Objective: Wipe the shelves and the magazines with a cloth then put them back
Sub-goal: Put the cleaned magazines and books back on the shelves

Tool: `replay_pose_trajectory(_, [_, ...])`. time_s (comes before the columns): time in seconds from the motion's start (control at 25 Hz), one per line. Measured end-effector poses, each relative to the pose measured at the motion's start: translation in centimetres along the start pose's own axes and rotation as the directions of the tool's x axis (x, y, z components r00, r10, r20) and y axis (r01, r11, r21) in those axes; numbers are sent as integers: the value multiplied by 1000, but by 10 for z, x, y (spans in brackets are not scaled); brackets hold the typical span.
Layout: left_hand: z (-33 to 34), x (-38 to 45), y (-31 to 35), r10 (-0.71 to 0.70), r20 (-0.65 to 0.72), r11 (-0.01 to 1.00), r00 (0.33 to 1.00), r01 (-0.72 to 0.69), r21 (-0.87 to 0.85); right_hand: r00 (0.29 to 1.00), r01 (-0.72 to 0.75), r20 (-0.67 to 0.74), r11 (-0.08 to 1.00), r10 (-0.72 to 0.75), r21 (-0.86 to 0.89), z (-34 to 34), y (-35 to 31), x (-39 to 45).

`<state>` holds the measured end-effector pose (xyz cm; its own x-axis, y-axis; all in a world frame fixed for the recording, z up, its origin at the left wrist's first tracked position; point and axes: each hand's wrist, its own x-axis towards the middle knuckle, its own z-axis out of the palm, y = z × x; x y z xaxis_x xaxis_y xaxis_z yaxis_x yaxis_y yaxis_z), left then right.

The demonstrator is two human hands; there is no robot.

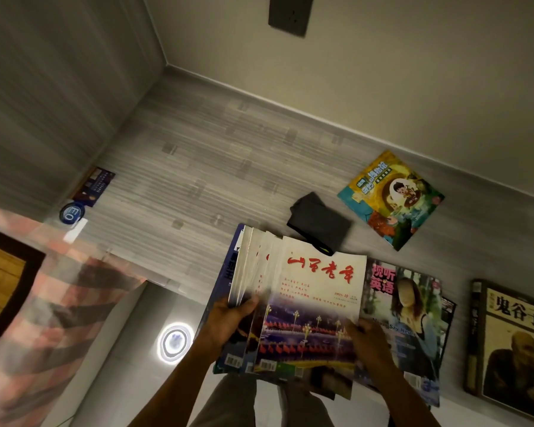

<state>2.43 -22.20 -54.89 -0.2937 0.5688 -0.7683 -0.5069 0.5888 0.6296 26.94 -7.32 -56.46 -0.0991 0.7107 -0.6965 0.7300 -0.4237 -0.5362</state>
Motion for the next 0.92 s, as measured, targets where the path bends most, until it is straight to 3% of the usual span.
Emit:
replay_pose_trajectory(0.12, [10, 3, 3, 24, 27, 985, 999, -28, 169, 997, 3, 79, 996, 4, -92, 21, -9, -10])
replay_pose_trajectory(0.2, [11, -6, 7, 60, 28, 987, 998, -64, 150, 998, 45, 57, 990, -38, -131, 23, -16, -16])
replay_pose_trajectory(0.24, [7, -14, 13, 78, 67, 987, 995, -86, 134, 997, 59, 61, 996, -55, -70, 19, -22, -18])
replay_pose_trajectory(0.32, [-5, -36, 29, 105, 155, 983, 982, -127, 136, 989, 60, 113, 966, -91, 251, 6, -44, -21])
replay_pose_trajectory(0.4, [-11, -56, 53, 151, 248, 972, 957, -190, 138, 946, 6, 256, 801, -198, 599, -4, -75, -21])
replay_pose_trajectory(0.48, [-13, -72, 81, 241, 346, 946, 907, -299, 123, 853, -57, 405, 712, -329, 700, -8, -110, -25])
replay_pose_trajectory(0.56, [-15, -76, 100, 352, 377, 901, 857, -419, 112, 798, -16, 421, 684, -431, 730, -16, -136, -29])
replay_pose_trajectory(0.68, [-11, -66, 107, 470, 241, 853, 849, -507, 123, 849, 156, 273, 709, -452, 688, -37, -152, -39])
replay_pose_trajectory(0.76, [-3, -53, 101, 539, 84, 828, 838, -546, 128, 873, 298, 214, 827, -438, 476, -37, -150, -48])
replay_pose_trajectory(0.84, [3, -40, 94, 577, -23, 811, 816, -570, 131, 926, 285, 165, 913, -341, 291, -20, -143, -50])
replay_pose_trajectory(0.92, [5, -31, 87, 569, -69, 821, 819, -562, 100, 938, 258, 157, 923, -310, 285, -5, -136, -50])
